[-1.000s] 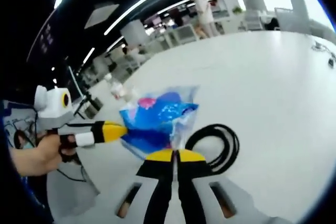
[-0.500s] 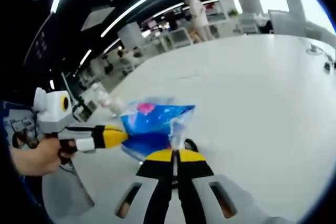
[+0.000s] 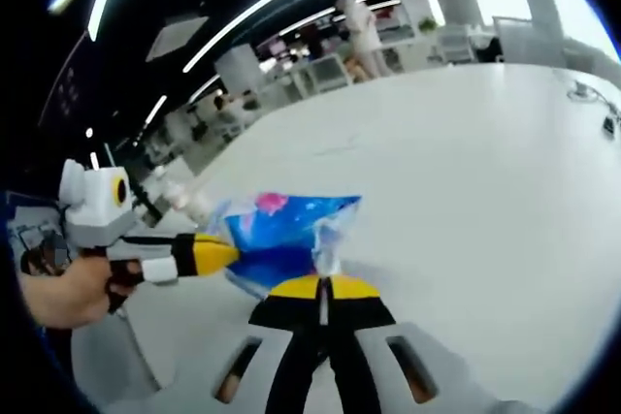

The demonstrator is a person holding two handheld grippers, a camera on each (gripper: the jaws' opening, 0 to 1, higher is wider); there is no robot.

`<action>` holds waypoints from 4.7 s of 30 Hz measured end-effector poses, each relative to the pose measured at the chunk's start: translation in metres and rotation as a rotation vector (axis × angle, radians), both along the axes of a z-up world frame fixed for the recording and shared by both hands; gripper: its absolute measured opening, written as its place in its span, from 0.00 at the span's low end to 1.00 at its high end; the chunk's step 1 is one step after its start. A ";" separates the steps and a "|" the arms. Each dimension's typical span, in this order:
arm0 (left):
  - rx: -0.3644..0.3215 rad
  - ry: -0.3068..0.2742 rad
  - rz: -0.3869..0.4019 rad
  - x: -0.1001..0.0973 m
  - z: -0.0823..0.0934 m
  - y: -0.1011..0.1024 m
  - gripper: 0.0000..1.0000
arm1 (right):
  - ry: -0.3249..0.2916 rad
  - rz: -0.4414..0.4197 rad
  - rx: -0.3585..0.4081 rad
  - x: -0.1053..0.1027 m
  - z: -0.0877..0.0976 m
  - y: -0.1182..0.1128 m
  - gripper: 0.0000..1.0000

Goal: Arrange the tabletop items into an orderly group along one side of the table until the central work area is clear of visible clutter.

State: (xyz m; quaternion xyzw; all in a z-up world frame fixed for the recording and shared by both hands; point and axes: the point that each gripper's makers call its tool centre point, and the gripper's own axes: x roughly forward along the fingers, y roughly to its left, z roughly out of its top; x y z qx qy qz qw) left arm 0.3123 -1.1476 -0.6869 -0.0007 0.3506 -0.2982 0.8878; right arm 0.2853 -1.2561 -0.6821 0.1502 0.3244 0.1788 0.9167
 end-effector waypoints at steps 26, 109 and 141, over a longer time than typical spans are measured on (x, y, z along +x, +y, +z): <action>-0.012 0.053 0.147 0.054 -0.042 -0.010 0.01 | 0.024 0.045 0.009 0.060 -0.041 -0.014 0.00; 0.039 -0.022 0.166 0.032 -0.024 0.006 0.36 | -0.040 0.072 0.026 0.040 -0.035 0.000 0.31; -0.027 -0.056 0.275 -0.053 0.037 0.085 0.84 | -0.134 0.119 0.051 -0.046 0.027 -0.006 0.59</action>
